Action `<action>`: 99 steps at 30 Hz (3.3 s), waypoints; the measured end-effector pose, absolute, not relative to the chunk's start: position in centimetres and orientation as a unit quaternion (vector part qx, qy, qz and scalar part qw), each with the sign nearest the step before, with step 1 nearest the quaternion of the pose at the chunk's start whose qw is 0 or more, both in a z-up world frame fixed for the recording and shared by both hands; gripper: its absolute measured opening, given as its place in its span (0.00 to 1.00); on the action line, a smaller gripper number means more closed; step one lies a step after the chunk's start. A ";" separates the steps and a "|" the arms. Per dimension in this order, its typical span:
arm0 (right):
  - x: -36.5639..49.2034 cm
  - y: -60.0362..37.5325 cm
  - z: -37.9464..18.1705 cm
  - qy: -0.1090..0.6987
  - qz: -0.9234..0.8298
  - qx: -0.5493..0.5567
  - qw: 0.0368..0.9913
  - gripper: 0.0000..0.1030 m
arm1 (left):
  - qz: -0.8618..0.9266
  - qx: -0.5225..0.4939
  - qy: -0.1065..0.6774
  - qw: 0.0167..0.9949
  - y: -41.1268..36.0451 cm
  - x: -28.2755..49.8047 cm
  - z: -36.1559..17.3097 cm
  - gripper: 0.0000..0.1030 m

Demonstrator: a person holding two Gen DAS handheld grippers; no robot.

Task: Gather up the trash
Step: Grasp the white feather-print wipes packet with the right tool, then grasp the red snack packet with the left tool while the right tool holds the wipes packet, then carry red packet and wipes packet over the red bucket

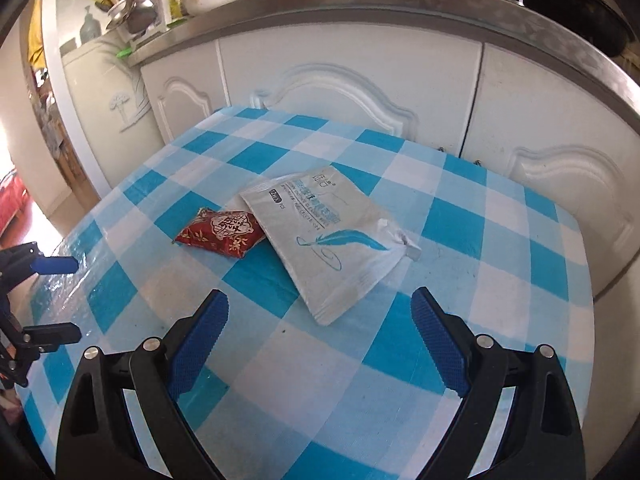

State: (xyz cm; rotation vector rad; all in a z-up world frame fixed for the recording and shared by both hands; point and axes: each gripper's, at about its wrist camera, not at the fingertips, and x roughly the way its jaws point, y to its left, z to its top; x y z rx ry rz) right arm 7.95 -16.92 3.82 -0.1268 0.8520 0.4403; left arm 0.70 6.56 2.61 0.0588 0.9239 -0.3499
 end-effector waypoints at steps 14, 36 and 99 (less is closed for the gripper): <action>15.0 -16.1 1.3 0.452 0.285 -0.127 0.836 0.93 | -0.173 0.010 0.451 0.875 7.1 1.8 2.3 0.88; 10.5 -18.9 1.5 0.450 0.193 -0.010 0.872 0.77 | -0.274 0.047 0.422 0.863 2.9 7.5 2.5 0.88; -5.8 -20.6 3.1 0.372 0.060 0.167 0.911 0.77 | -0.217 -0.016 0.386 0.897 4.5 -0.6 4.4 0.41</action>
